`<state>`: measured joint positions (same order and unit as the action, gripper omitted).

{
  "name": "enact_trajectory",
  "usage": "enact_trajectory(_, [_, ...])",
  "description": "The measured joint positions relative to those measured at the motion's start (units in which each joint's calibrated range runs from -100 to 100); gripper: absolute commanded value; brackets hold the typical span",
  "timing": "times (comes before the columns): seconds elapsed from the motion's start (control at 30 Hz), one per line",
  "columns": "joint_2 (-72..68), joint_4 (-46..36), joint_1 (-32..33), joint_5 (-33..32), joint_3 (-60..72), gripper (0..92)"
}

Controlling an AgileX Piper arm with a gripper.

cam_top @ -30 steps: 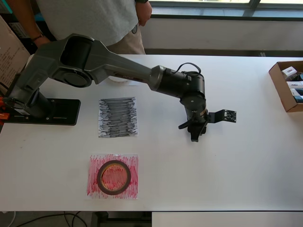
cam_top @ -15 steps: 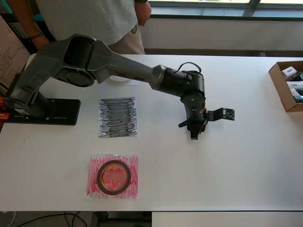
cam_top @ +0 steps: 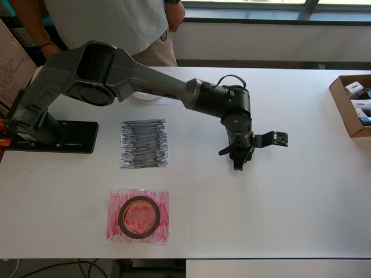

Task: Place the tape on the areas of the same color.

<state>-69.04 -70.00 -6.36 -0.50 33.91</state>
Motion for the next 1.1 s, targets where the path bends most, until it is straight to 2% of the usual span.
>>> enact_trajectory(0.2, [0.0,0.0,0.0,0.0,0.0,37.5])
enact_trajectory(0.63, [-0.2,0.1,0.0,0.0,-1.1,33.5])
enact_trajectory(0.7, [-0.8,0.1,0.0,0.0,-0.8,27.2])
enact_trajectory(0.87, [-1.1,0.0,0.0,0.0,-0.2,0.0])
enact_trajectory(1.1, [-0.4,-1.2,-1.0,0.7,-0.4,0.0])
